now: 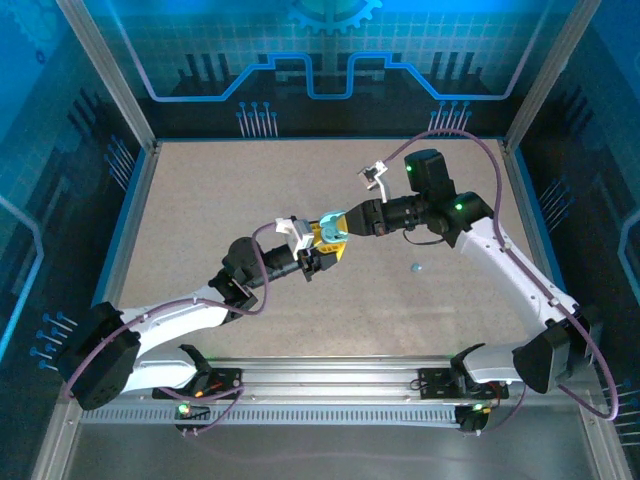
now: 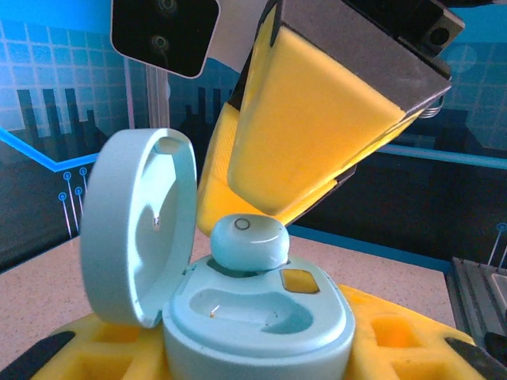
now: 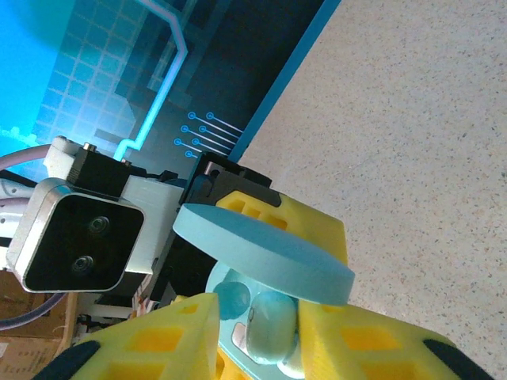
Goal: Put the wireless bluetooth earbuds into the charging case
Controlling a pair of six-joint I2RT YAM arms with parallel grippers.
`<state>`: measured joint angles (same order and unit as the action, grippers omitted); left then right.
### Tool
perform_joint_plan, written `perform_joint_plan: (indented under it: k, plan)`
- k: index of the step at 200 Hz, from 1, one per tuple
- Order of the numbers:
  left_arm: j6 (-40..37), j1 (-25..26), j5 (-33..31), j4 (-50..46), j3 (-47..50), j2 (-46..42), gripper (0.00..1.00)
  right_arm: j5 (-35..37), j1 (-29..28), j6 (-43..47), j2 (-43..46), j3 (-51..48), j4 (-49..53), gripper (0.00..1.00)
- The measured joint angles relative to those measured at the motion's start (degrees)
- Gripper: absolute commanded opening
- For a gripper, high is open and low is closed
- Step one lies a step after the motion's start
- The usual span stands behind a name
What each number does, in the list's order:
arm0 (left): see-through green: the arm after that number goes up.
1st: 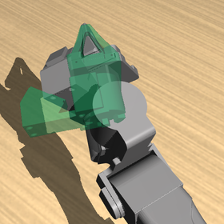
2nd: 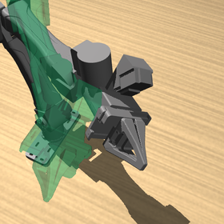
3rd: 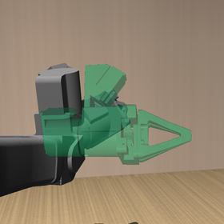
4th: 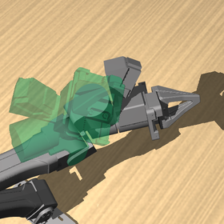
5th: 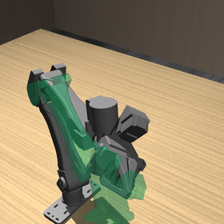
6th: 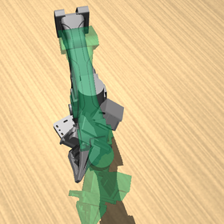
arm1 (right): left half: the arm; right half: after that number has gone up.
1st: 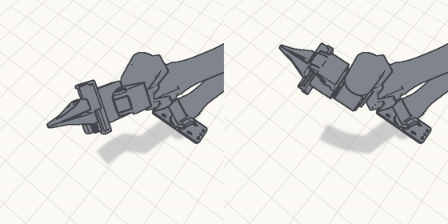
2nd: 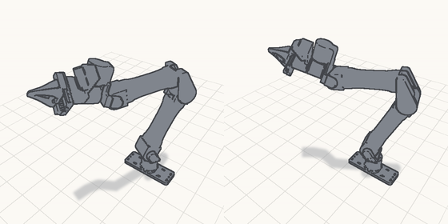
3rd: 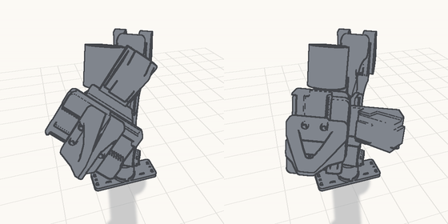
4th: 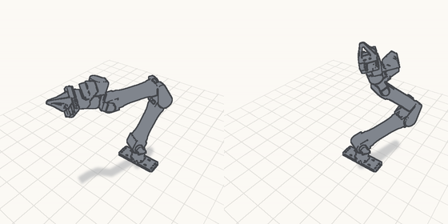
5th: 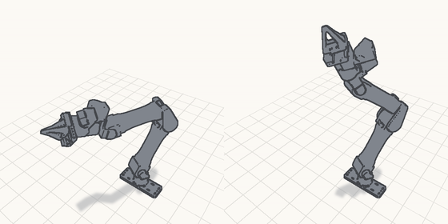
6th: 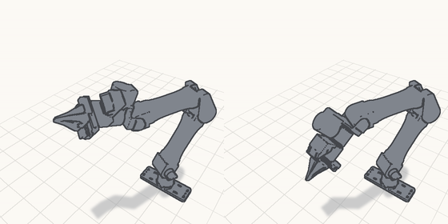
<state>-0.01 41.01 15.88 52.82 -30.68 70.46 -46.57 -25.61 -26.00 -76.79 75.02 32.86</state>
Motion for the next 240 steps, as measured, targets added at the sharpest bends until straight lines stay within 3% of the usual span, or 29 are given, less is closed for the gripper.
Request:
perform_joint_plan:
  k: [53,93,208,240]
  plan:
    - [-0.02,0.11,0.04,0.46,0.0,0.0,0.36,4.0,0.0,0.72,0.07,1.44,3.37,0.4]
    - [0.0,0.31,0.07,1.07,0.0,0.0,0.36,3.91,0.0,1.92,0.07,1.9,4.94,0.24]
    - [0.0,0.42,0.26,1.92,0.0,0.0,0.36,4.2,0.04,2.91,0.46,3.04,6.58,0.41]
    - [0.0,0.42,0.24,1.97,0.0,0.0,0.36,4.15,0.04,2.93,1.84,3.1,6.56,0.39]
